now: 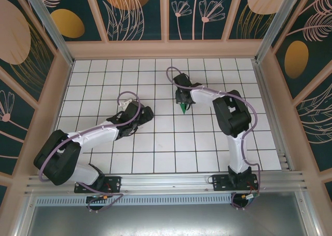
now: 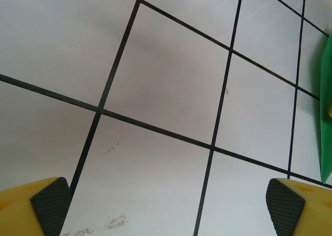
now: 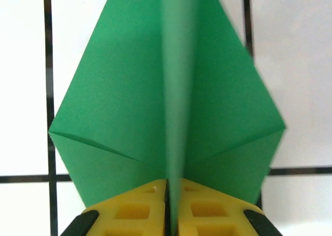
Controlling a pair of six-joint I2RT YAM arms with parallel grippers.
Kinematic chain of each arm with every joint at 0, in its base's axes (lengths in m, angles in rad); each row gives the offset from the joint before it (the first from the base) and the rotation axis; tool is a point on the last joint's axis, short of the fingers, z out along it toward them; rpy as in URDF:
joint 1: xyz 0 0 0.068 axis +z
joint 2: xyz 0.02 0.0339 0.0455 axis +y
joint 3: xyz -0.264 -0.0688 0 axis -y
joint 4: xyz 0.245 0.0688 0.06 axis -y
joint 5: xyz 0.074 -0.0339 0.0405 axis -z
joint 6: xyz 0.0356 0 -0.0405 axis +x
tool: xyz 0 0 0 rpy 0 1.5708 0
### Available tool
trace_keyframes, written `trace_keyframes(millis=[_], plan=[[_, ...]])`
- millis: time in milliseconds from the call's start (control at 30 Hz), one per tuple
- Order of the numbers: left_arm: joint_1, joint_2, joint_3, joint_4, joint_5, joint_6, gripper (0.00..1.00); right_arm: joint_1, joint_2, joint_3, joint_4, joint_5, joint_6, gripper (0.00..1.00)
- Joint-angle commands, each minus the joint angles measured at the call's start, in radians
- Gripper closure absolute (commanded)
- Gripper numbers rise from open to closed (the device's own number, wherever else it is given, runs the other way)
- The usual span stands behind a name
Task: Fold a paper plane with a square sheet of paper (pick it up from the middle)
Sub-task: Move a paper plane to the center of the table, then reset both arms
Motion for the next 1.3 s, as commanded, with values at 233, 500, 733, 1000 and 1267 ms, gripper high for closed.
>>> trace_keyframes(millis=[233,500,733,1000,1267], plan=[[0.006,0.03,0.007,-0.021,0.0,0.019,0.01,0.004,0.062,0.028,-0.031,-0.005,0.016,0.86],[0.009,0.022,0.018,-0.039,-0.023,0.027,0.01,0.003,0.062,0.011,-0.018,-0.01,0.06,0.83],[0.027,0.003,0.118,-0.109,-0.103,0.11,0.01,0.003,-0.094,0.087,-0.051,0.011,0.083,0.7],[0.074,-0.033,0.237,-0.155,-0.207,0.229,0.01,0.003,-0.28,0.059,-0.028,0.001,0.074,0.52],[0.171,-0.174,0.177,-0.057,-0.485,0.416,0.01,-0.159,-0.611,-0.245,0.17,0.235,0.006,0.21]])
